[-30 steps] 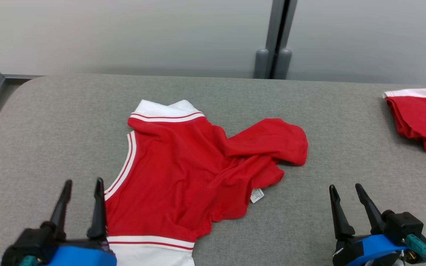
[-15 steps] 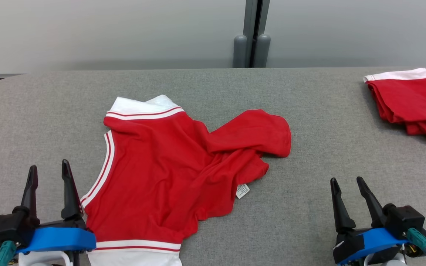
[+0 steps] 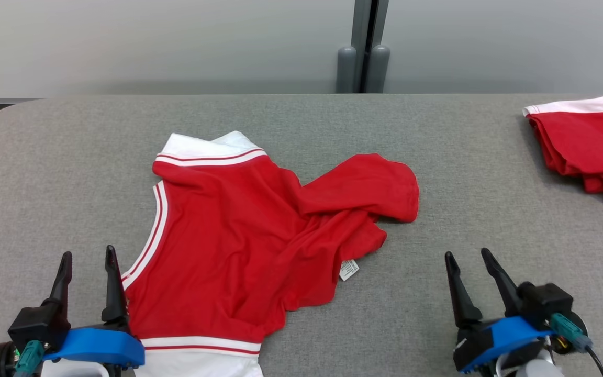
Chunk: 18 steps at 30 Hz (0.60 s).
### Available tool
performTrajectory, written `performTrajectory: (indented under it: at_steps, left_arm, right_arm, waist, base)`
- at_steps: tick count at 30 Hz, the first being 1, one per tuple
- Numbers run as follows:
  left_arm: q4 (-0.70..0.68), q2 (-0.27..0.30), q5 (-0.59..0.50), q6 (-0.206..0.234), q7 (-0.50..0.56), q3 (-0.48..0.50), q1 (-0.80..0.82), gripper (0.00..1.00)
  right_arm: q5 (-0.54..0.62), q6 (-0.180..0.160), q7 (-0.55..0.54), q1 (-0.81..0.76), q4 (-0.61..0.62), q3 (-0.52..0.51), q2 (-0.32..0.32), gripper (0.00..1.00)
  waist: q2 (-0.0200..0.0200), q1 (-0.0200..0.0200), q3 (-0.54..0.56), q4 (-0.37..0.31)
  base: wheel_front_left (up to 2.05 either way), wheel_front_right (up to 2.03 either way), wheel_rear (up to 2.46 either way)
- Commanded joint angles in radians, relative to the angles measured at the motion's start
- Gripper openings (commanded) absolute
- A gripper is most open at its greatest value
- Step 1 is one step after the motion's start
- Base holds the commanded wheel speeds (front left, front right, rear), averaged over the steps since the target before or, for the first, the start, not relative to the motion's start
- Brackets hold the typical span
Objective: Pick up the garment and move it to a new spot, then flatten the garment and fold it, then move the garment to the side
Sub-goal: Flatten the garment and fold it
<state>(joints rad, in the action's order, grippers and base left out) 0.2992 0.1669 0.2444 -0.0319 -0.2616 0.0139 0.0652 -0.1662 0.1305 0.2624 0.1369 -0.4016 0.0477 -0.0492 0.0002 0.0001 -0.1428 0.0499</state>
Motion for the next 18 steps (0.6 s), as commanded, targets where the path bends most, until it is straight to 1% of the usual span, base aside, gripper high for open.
performTrajectory:
  at_steps: [1,5,8,12,16,17,18]
  left_arm:
    - [0.006,-0.007,-0.010,-0.005,-0.004,0.004,0.011,1.00]
    - [0.010,-0.026,-0.029,-0.020,-0.004,0.026,0.023,1.00]
    - [0.008,-0.041,-0.046,-0.029,-0.004,0.028,0.022,1.00]
    - [0.020,-0.049,-0.058,-0.048,-0.004,0.042,0.032,1.00]
    - [0.030,-0.062,-0.071,-0.062,-0.004,0.046,0.046,1.00]
    - [0.030,-0.062,-0.071,-0.062,-0.004,0.046,0.046,1.00]
    - [0.030,-0.064,-0.075,-0.064,-0.004,0.046,0.047,1.00]
  right_arm:
    - [0.008,0.001,0.003,0.027,-0.005,0.015,-0.002,1.00]
    - [0.018,0.000,0.003,0.087,-0.030,0.072,-0.003,1.00]
    - [0.022,0.001,0.004,0.149,-0.092,0.115,-0.003,1.00]
    - [0.016,0.001,-0.006,0.235,-0.227,0.164,-0.003,1.00]
    - [0.003,0.000,-0.015,0.305,-0.370,0.190,-0.003,1.00]
    - [0.003,0.000,-0.015,0.305,-0.370,0.190,-0.003,1.00]
    - [0.003,0.000,-0.014,0.319,-0.405,0.195,-0.003,1.00]
  waist:
    - [-0.0002,-0.0001,0.000,0.005]
    - [-0.0002,-0.0001,0.002,0.021]
    - [-0.0002,-0.0001,0.002,0.037]
    - [-0.0002,-0.0001,-0.003,0.061]
    - [-0.0002,-0.0001,-0.010,0.087]
    - [-0.0002,-0.0001,-0.010,0.087]
    - [-0.0002,-0.0001,-0.012,0.093]
  base:
    - [0.00,0.00,0.00]
    - [0.00,0.00,0.00]
    - [0.00,0.00,0.00]
    - [0.00,0.00,0.00]
    - [0.00,0.00,0.00]
    - [0.00,0.00,0.00]
    - [0.00,0.00,0.00]
